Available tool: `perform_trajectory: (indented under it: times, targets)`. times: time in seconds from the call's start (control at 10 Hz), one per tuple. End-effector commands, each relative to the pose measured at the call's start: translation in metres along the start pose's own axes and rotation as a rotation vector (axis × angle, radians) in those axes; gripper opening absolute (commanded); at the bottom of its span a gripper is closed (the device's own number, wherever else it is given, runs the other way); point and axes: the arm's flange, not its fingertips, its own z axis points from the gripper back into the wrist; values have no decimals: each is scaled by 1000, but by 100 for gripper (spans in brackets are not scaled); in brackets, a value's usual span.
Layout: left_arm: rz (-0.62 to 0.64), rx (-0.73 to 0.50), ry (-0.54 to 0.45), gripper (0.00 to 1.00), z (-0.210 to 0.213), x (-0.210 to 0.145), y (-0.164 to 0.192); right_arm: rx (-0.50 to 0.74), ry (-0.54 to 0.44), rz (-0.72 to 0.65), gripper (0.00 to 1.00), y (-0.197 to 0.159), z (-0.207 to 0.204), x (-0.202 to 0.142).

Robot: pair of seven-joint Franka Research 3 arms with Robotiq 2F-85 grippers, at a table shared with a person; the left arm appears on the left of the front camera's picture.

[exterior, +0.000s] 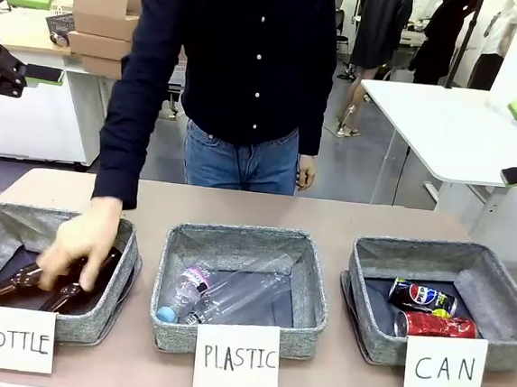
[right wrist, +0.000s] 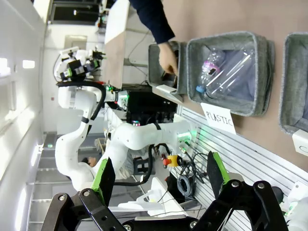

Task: Sort the can waste into the basket.
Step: Pick up the can waste from the table and place it in the right Fabric basket.

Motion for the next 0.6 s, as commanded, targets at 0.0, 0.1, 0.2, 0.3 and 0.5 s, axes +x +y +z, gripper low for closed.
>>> perform_trajectory:
  times: [0.0,0.1,0.2,0.3,0.5]
  targets:
    - [10,-17,-3,100,-2,1,-3,19,-3,21,100,3,-4,2]
    - [10,-17,-3,100,-2,1,-3,19,-3,21,100,3,-4,2]
    - [10,-17,-3,100,-2,1,-3,19,-3,21,100,3,-4,2]
    - [10,-17,-3,100,-2,1,-3,19,-3,21,100,3,-4,2]
    - [10,-17,-3,100,-2,1,-3,19,-3,21,100,3,-4,2]
